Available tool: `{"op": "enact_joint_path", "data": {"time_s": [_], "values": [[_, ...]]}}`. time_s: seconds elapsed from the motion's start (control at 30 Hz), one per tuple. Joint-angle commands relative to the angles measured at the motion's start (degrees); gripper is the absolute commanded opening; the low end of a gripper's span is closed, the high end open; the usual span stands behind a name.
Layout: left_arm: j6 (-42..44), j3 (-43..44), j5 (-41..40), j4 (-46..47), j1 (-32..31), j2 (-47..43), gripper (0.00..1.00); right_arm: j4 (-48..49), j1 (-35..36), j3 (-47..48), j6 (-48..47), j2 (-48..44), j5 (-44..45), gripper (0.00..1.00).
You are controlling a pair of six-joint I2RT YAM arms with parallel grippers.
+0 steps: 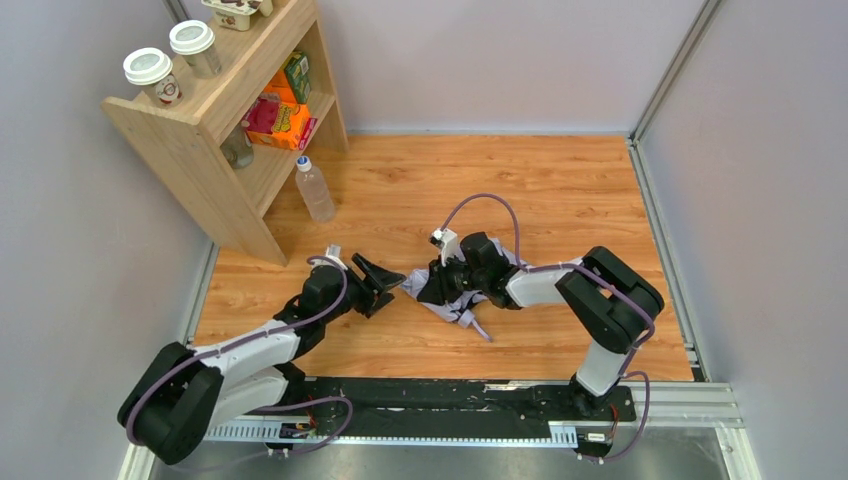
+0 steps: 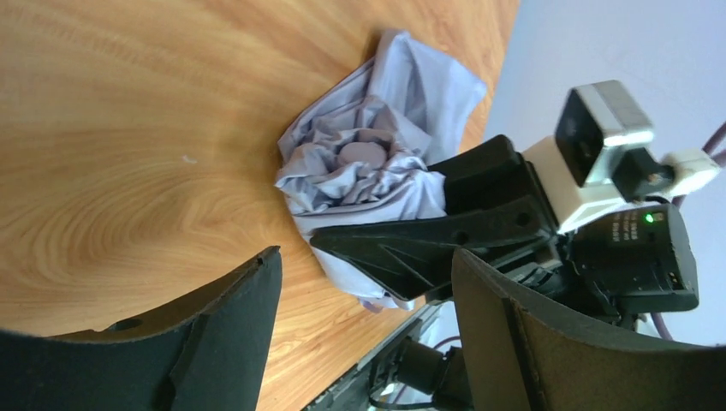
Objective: Put away the umbrella
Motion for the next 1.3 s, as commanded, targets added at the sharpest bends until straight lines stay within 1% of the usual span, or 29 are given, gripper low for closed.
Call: {"op": "enact_joint_path", "data": {"time_s": [0.0, 0.03, 0.13, 0.23, 0.33, 0.43, 0.5, 0.57, 0.67, 0.77, 0.9, 0.97, 1.0, 1.07, 1.1, 1.17, 1.2, 1.27], "values": [[-7.8, 0.4, 1.0, 5.0, -1.5, 5.9, 0.79, -7.4, -1.3, -2.9, 5.3, 8.6, -9.1, 0.0], [-8.7, 1.3, 1.0, 4.6, -2.1, 8.0, 0.79, -6.7, -1.8, -2.9, 5.7, 8.9, -9.5, 0.0], [-14.0, 3.8, 0.9, -2.2, -3.3, 11.8, 0.79, -7.1, -2.2, -2.3, 5.3, 9.3, -9.7, 0.0], [-15.1, 6.6, 0.1, -1.6, -4.7, 15.9, 0.79, -7.6, -2.4, -1.7, 4.6, 9.9, -10.3, 0.0], [-15.5, 6.8, -2.5, 3.0, -4.7, 17.6, 0.79, -8.0, -2.4, -1.2, 4.3, 10.4, -10.7, 0.0], [-14.2, 8.3, -4.8, 4.1, -4.7, 19.8, 0.8, -8.3, -2.4, -0.7, 4.0, 10.3, -11.4, 0.0], [-14.6, 7.8, -6.5, 8.9, -4.7, 21.8, 0.8, -9.1, -2.4, 0.0, 3.6, 10.1, -11.5, 0.0], [-14.8, 8.0, -7.3, 9.7, -4.7, 24.1, 0.8, -9.4, -2.4, 0.2, 3.2, 9.9, -12.1, 0.0], [-13.8, 9.9, -6.7, 12.0, -4.7, 29.5, 0.8, -10.5, -2.4, 0.8, 2.3, 10.0, -12.7, 0.0], [-12.1, 10.2, -6.2, 18.4, -4.8, 33.7, 0.8, -11.1, -2.4, 1.4, 1.7, 10.2, -13.5, 0.0], [-9.1, 10.8, -6.6, 19.2, -5.0, 36.5, 0.8, -11.8, -2.5, 1.9, 1.2, 10.7, -15.0, 0.0], [-7.7, 10.3, -7.5, 19.2, -5.0, 37.2, 0.77, -12.0, -2.2, 2.5, 0.9, 10.9, -16.3, 0.0], [-6.7, 10.1, -7.9, 19.1, -5.0, 37.8, 0.72, -12.6, -2.0, 2.9, 0.5, 11.1, -16.5, 0.0], [-5.4, 9.2, -8.3, 19.8, -5.0, 38.8, 0.67, -13.6, -1.7, 3.8, 0.1, 11.6, -17.2, 0.0], [-5.0, 8.8, -8.6, 20.4, -5.0, 39.4, 0.67, -13.6, -1.6, 3.9, 0.0, 11.8, -17.4, 0.0], [-4.4, 7.3, -8.6, 22.5, -5.0, 39.6, 0.71, -13.5, -1.5, 3.6, 0.0, 11.8, -17.0, 0.0], [-5.1, 5.9, -8.6, 22.8, -5.0, 39.4, 0.75, -13.2, -1.4, 3.5, 0.0, 11.8, -17.0, 0.0], [-7.6, 3.8, -8.7, 23.4, -5.0, 38.1, 0.76, -12.4, -1.2, 2.9, -0.1, 10.9, -17.8, 0.0]]}}
